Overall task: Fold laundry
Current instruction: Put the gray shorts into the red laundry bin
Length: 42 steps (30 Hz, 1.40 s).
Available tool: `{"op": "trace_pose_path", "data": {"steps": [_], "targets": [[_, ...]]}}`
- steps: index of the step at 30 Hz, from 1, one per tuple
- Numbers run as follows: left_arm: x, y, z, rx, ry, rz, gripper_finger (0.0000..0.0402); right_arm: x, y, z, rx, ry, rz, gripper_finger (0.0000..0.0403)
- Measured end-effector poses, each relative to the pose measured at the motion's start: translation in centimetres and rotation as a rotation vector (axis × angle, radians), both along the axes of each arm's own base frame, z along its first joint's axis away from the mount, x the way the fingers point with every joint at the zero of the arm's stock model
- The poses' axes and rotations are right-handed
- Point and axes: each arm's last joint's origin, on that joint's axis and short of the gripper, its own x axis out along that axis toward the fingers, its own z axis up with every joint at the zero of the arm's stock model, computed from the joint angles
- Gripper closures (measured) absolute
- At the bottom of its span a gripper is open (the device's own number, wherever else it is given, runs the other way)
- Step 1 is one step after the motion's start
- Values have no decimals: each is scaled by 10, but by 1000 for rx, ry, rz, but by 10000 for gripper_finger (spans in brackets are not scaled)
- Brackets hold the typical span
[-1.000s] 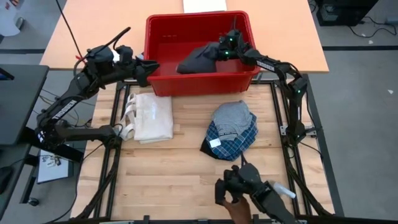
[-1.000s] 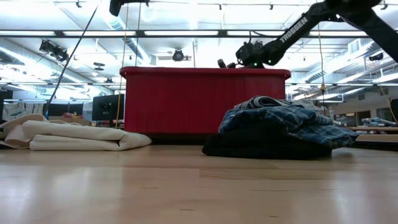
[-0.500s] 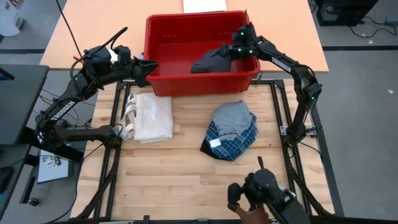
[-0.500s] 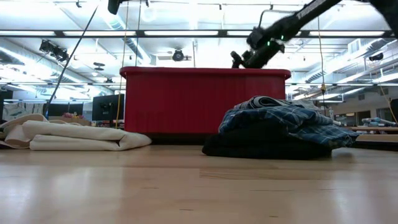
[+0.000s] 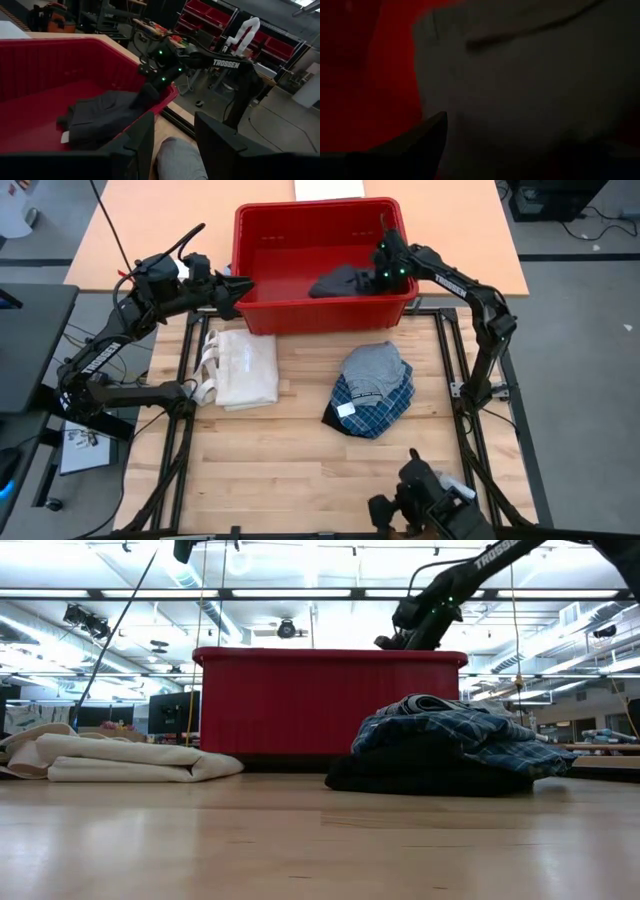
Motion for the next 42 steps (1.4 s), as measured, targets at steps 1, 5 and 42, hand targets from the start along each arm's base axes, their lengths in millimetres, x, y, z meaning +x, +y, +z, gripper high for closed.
{"op": "trace_pose_path", "data": {"steps": [1, 5, 42], "targets": [[0, 0, 0, 0, 0, 0, 258, -1, 3, 1, 16, 16, 5, 72], [0, 0, 0, 6, 3, -1, 258, -7, 10, 5, 78, 15, 23, 76], [0, 0, 0, 24, 11, -3, 258, 35, -44, 2, -114, -539, 102, 88]]}}
